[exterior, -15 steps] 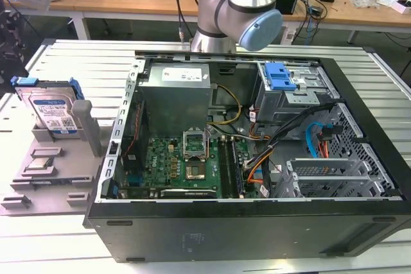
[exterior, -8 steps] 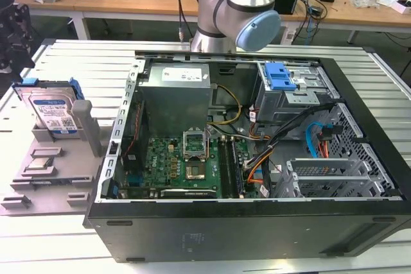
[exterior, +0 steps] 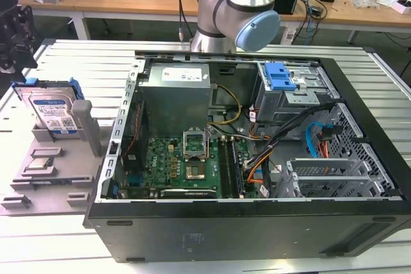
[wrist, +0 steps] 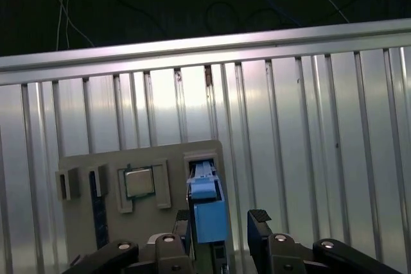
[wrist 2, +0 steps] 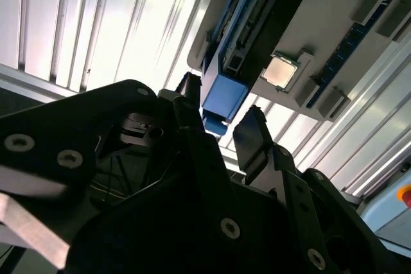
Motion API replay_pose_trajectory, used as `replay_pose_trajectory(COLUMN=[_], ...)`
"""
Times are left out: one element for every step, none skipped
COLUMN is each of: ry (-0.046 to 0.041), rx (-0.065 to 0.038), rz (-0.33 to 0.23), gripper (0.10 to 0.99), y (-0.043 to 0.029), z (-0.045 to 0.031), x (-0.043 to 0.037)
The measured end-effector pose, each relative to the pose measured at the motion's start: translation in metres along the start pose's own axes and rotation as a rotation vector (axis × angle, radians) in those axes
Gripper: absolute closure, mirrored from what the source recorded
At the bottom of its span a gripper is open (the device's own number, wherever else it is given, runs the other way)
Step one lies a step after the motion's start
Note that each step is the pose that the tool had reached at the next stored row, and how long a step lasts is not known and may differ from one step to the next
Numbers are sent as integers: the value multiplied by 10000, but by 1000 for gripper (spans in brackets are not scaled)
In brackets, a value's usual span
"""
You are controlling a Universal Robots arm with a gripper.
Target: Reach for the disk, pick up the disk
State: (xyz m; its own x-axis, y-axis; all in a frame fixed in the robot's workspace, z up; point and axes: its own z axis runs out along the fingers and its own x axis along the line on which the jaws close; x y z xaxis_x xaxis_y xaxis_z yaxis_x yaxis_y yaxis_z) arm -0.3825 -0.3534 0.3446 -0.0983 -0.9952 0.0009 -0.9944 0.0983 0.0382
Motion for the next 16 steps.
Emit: replay_pose_trajectory(ry=[1,0,0,0,0,0,0,0,0,0,-1,0,0,0,0,1], rx=[0,0,0,0,0,0,-1,-1,0,0,0,0,0,0,-1,-1], rz=[0,0,0,0,0,0,0,0,0,0,0,0,0,0,0,0], gripper=[604,604,604,604,604,604,604,604,604,604,604,604,604,604,604,604], y=[-1,-1,-3,-3,-3,-4,-4,-5,-6,-7,-8,-10,-11,-12,-13,-14], z=[9,18,27,32,38,43,52,63,71,78,95,110,123,133,142,160], x=[0,0,0,0,0,0,0,0,0,0,0,-1,-1,-1,-1,-1])
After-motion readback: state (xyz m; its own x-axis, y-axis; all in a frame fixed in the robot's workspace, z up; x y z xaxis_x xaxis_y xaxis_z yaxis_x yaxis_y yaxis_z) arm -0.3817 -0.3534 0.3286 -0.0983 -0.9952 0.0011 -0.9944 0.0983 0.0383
